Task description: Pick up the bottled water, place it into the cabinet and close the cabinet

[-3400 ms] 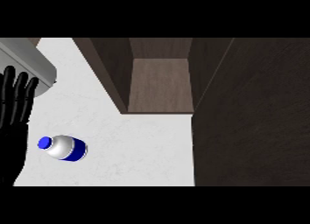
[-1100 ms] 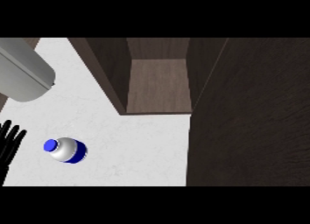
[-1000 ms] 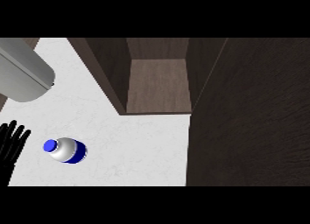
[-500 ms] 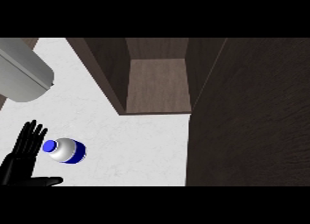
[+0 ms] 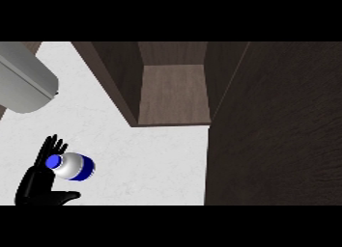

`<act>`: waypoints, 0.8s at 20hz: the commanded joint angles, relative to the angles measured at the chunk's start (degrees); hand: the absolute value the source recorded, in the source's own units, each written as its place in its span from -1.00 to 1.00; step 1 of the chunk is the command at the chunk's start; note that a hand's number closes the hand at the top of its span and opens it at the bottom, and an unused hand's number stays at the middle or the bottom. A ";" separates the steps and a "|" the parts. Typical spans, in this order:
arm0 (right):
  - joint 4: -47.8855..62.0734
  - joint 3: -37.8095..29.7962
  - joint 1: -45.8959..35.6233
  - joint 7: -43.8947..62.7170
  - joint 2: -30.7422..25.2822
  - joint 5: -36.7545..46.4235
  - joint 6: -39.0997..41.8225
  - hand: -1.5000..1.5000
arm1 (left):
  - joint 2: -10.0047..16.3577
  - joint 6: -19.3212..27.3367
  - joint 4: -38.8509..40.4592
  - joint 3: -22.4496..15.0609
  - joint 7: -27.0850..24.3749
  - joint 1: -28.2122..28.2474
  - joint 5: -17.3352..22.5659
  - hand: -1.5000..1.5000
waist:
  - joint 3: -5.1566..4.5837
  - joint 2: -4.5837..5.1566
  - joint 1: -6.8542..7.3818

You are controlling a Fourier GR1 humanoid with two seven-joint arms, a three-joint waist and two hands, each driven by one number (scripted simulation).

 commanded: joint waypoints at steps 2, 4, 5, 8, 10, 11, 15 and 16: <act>-9.47 0.56 5.53 1.91 -1.76 -2.40 0.83 -1.00 | 0.42 -4.18 10.34 -0.84 -4.16 -4.69 -0.65 -1.00 | -0.08 0.03 -0.77; -6.68 1.17 5.60 1.12 -0.88 -0.48 -0.16 -1.00 | 0.79 -6.11 10.80 -0.77 -7.50 -3.78 0.05 -1.00 | 0.00 -0.08 0.04; -5.47 -1.17 4.05 -0.46 -1.77 -2.30 0.97 -1.00 | -1.45 -3.39 12.62 -2.33 -8.77 -5.51 -1.93 -1.00 | -0.02 0.02 -0.20; -7.75 -0.02 5.66 0.66 -1.37 -1.02 -0.53 -1.00 | -2.62 -2.82 13.60 -1.90 -10.59 -5.72 -0.79 -1.00 | -0.02 -0.02 0.09; -5.20 3.57 4.54 0.79 0.05 1.91 -1.59 -1.00 | -0.09 -3.66 15.15 -0.09 -7.17 -9.44 1.50 1.00 | 0.02 -0.01 0.39; -6.60 0.17 6.60 -1.08 -1.73 -2.23 0.14 -1.00 | -1.37 -2.50 17.29 1.17 -7.91 -9.86 2.59 1.00 | -0.01 0.02 -0.16; -6.38 0.01 5.96 -0.03 -2.48 -2.21 0.05 -1.00 | -1.40 -6.08 19.43 0.16 -10.45 -8.02 2.53 1.00 | 0.00 0.05 0.29; -5.61 0.21 5.96 -1.45 -2.17 -1.71 0.16 -1.00 | -4.70 -3.58 19.88 -0.13 -10.37 -9.97 2.59 1.00 | -0.03 0.08 -0.14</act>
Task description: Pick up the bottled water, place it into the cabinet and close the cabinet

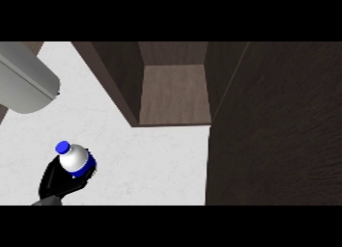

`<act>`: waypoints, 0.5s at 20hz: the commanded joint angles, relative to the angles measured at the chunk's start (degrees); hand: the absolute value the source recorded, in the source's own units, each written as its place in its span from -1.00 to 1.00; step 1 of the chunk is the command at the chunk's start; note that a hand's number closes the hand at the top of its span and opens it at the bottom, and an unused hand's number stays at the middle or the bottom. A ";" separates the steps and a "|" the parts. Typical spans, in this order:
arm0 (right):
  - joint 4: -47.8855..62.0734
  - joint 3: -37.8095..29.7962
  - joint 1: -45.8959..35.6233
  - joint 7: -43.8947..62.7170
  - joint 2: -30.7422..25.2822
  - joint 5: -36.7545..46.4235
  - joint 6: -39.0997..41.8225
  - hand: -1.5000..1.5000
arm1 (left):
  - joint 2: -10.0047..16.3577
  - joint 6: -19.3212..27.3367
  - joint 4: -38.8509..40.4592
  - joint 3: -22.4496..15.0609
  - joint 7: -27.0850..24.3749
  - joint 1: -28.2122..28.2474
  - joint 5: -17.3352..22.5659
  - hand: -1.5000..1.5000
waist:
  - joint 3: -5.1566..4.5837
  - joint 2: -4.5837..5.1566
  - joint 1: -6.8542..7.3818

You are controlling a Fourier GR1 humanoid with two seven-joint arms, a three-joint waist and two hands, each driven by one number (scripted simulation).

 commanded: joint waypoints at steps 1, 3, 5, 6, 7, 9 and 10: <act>-5.24 -2.97 2.10 0.56 -1.68 -3.36 0.76 -1.00 | -0.55 -7.42 3.50 0.70 -4.43 -1.08 1.85 1.00 | -0.45 0.18 -0.30; -6.29 -2.21 2.03 1.98 -1.44 -4.05 0.35 -1.00 | 0.46 -7.60 4.45 1.17 -5.38 -1.47 2.22 1.00 | -0.48 0.30 -0.14; -2.13 -0.97 1.55 -1.84 -0.54 -1.03 0.47 -1.00 | 0.06 -8.83 2.69 0.21 -3.48 -1.68 2.62 1.00 | -0.36 -0.02 0.11; -2.29 -2.84 -2.56 2.89 -0.51 -2.23 -1.04 -1.00 | -0.13 -9.47 3.61 -0.46 -5.19 -2.37 1.81 1.00 | -0.45 0.44 0.59; -7.55 1.79 1.43 3.30 -0.40 -0.26 -0.83 -1.00 | -1.66 -6.20 3.58 -0.69 -6.70 -1.20 1.25 1.00 | -0.48 0.23 0.09; -4.67 -3.91 2.28 -0.33 -1.99 -5.37 0.91 -1.00 | -6.17 0.54 1.06 -1.30 -5.42 -1.83 1.38 1.00 | -0.30 -0.07 0.19; -3.07 -1.52 1.95 -0.25 -1.54 -1.50 0.62 -1.00 | -7.46 3.38 -0.26 -1.63 -6.70 -1.69 1.03 1.00 | -0.31 -0.09 0.38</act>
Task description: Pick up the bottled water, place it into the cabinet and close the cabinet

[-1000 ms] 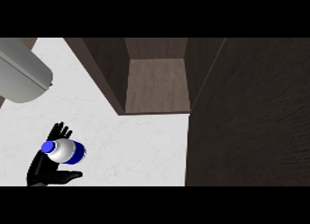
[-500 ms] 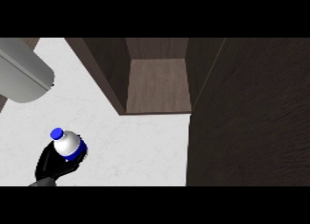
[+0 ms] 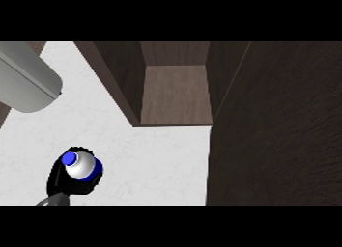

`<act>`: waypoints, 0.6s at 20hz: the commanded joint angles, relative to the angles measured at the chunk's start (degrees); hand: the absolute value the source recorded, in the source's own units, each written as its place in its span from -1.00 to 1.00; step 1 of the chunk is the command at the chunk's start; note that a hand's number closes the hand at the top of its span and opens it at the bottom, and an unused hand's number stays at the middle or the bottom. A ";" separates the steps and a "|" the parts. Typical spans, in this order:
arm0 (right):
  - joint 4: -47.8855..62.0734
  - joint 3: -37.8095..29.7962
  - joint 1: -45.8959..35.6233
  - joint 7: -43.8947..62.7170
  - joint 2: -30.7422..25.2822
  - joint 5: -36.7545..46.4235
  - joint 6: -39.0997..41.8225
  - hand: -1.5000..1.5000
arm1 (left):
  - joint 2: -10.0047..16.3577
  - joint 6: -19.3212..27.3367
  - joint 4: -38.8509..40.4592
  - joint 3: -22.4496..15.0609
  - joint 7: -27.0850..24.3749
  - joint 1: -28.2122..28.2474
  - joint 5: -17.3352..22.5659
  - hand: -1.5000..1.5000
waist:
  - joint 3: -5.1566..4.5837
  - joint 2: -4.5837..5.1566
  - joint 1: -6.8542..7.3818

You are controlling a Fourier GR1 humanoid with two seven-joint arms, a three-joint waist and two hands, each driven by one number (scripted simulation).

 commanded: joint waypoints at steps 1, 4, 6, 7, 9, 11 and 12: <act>-3.95 -0.59 2.49 -0.38 -0.96 -1.49 0.83 -1.00 | -5.90 3.02 0.72 -0.94 -6.61 -1.08 -0.67 1.00 | -0.60 0.15 -0.55; -2.13 1.30 -2.19 2.53 0.87 0.35 -1.31 -1.00 | -8.55 6.75 -2.49 -4.33 -8.94 0.44 -0.59 1.00 | -0.54 0.14 0.62; -2.17 0.36 -1.30 1.57 0.36 -0.52 -0.82 -1.00 | -6.19 4.47 -3.35 -3.32 -3.89 -2.62 0.89 1.00 | -0.52 0.11 0.35; -3.26 -1.14 3.45 -1.49 -1.59 -2.69 1.61 -1.00 | -8.65 6.41 -2.70 -6.12 -6.68 -0.90 1.96 1.00 | -0.50 -0.16 -0.32; -4.14 -0.76 3.11 -0.44 -1.04 -2.21 0.70 -1.00 | -8.73 7.59 -3.01 -10.24 -6.11 -1.48 5.05 1.00 | -0.51 -0.15 -0.16; -6.89 1.16 -0.39 6.11 -0.17 -1.87 -1.51 -1.00 | -8.78 8.12 -6.82 -12.73 -0.71 -2.98 7.97 1.00 | -0.48 -0.07 1.14; -3.83 0.52 1.16 1.60 -0.20 -1.90 -0.33 -1.00 | -8.80 8.89 -4.29 -14.03 -0.10 -5.66 10.64 1.00 | -0.52 -0.09 -0.09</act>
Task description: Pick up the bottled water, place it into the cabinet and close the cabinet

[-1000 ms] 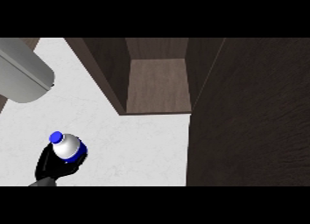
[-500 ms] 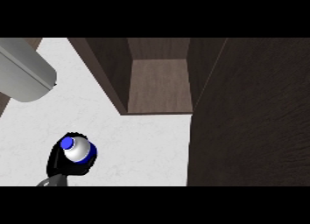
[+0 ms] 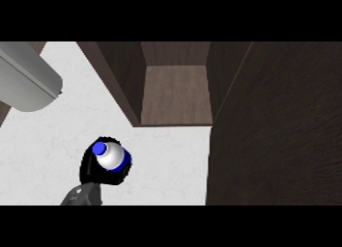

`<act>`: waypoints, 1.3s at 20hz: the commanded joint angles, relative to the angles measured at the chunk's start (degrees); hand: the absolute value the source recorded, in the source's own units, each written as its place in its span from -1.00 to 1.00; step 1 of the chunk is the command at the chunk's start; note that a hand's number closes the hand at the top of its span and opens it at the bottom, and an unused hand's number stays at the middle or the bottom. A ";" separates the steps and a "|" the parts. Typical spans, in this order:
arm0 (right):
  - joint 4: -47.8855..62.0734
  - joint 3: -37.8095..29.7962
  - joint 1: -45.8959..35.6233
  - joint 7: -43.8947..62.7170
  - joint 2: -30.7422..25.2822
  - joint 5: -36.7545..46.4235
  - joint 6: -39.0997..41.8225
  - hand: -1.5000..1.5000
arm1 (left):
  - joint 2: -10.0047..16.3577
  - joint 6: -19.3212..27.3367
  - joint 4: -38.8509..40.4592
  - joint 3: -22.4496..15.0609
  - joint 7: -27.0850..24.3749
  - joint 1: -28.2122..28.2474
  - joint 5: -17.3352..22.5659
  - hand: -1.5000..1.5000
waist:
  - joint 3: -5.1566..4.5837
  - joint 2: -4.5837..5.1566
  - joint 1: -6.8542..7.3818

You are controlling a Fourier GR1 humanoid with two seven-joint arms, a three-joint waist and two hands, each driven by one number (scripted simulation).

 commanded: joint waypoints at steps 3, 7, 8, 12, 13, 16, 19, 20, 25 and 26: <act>-2.17 -1.25 1.38 0.38 -0.82 -3.02 0.36 -1.00 | -1.24 3.79 -7.26 -8.91 6.31 -1.03 8.69 1.00 | -0.09 -0.09 0.18; -4.08 1.17 1.56 1.08 -0.36 -1.15 -0.13 -1.00 | -1.26 11.85 -12.99 -14.94 12.69 -4.69 14.70 1.00 | -0.12 -0.05 0.08; -3.88 0.71 0.63 1.07 -0.17 -1.58 -0.38 -1.00 | -1.27 12.12 -16.80 -18.31 12.82 -0.79 15.47 1.00 | -0.11 -0.10 0.43; -5.35 -0.21 2.43 0.38 -0.89 -3.74 0.61 -1.00 | -1.27 21.18 -23.00 -22.47 16.09 -3.42 12.02 1.00 | -0.09 -0.11 0.11; -4.25 -0.63 0.52 1.51 -0.64 -3.81 0.15 -1.00 | -1.27 23.76 -23.52 -24.78 15.35 -3.25 12.99 1.00 | -0.12 0.08 0.15; -4.40 -1.61 1.42 1.82 -0.95 -3.94 0.29 -1.00 | -1.28 29.85 -26.59 -27.31 19.77 -7.87 13.70 1.00 | -0.12 0.08 -0.17; -3.60 -2.79 3.29 -1.50 -1.07 -5.96 1.93 -1.00 | -1.28 33.33 -23.38 -31.07 18.94 -9.43 15.42 1.00 | -0.15 0.18 -1.01; -2.59 -0.60 -1.04 1.22 0.57 -2.94 -0.15 -1.00 | -1.28 38.41 -24.48 -34.11 22.27 -13.94 17.46 1.00 | -0.17 0.37 -0.98; -2.79 -3.95 0.76 0.21 -0.02 -4.93 0.70 -1.00 | -1.28 42.49 -22.04 -34.48 27.48 -20.33 15.60 1.00 | -0.13 0.22 -0.78; -2.37 -4.82 -2.31 0.93 -0.35 -5.63 0.96 -1.00 | -1.28 44.88 -18.96 -34.42 28.88 -25.60 16.49 1.00 | -0.12 0.50 -1.23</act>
